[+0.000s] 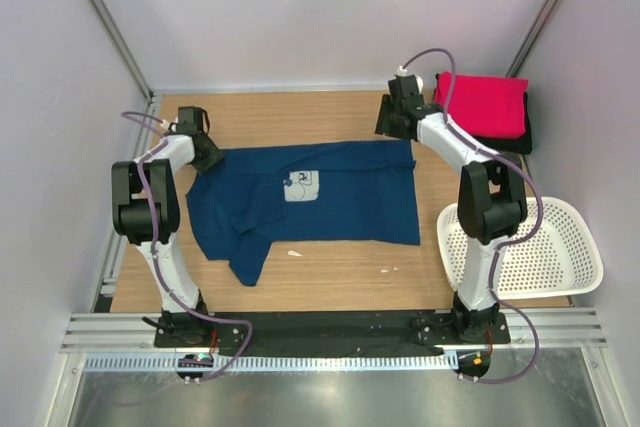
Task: Fold and stack the t-shirts
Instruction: Fold the tshirt
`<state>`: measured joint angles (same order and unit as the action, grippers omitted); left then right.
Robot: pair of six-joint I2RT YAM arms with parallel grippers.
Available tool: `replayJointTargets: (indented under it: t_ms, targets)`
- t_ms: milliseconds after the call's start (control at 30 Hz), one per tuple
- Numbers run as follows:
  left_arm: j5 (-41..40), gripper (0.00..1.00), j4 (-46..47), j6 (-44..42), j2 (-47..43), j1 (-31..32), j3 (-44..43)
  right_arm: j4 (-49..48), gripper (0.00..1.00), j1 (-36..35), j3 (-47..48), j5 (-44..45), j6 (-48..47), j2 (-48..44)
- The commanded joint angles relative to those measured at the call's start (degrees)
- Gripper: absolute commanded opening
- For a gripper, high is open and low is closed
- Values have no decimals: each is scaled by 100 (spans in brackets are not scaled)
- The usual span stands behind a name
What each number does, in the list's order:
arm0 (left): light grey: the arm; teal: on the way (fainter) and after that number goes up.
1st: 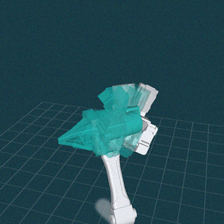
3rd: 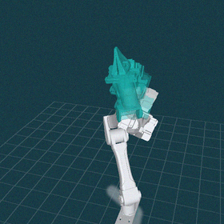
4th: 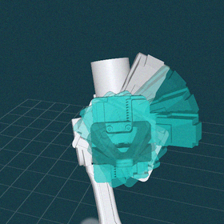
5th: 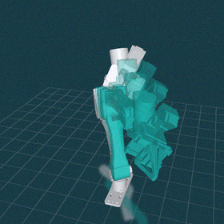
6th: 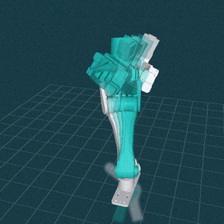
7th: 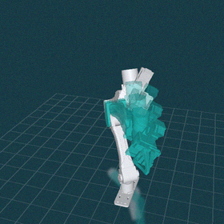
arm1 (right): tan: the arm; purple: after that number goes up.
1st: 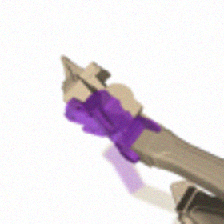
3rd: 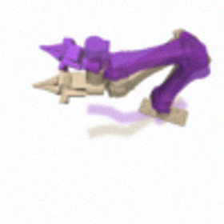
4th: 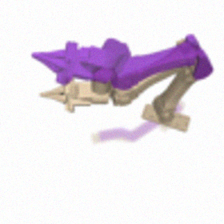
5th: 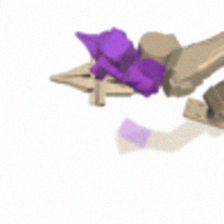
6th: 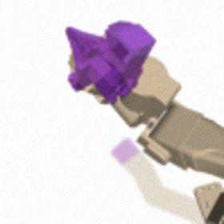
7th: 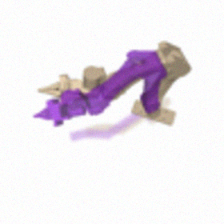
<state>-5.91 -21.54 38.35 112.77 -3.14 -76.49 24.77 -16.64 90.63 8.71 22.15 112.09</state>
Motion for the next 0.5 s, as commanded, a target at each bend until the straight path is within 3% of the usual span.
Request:
replayJointTargets:
  t_ms: [0,267,467]
  targets:
    - [29,41,-52,-64,69,-47,-226,44,52,30,280,324,-115,505]
    - [169,41,-87,-29,263,-47,-331,63,51,30,148,386,17,1077]
    - [169,41,-166,-38,535,-47,-630,150,51,91,595,447,-150,1499]
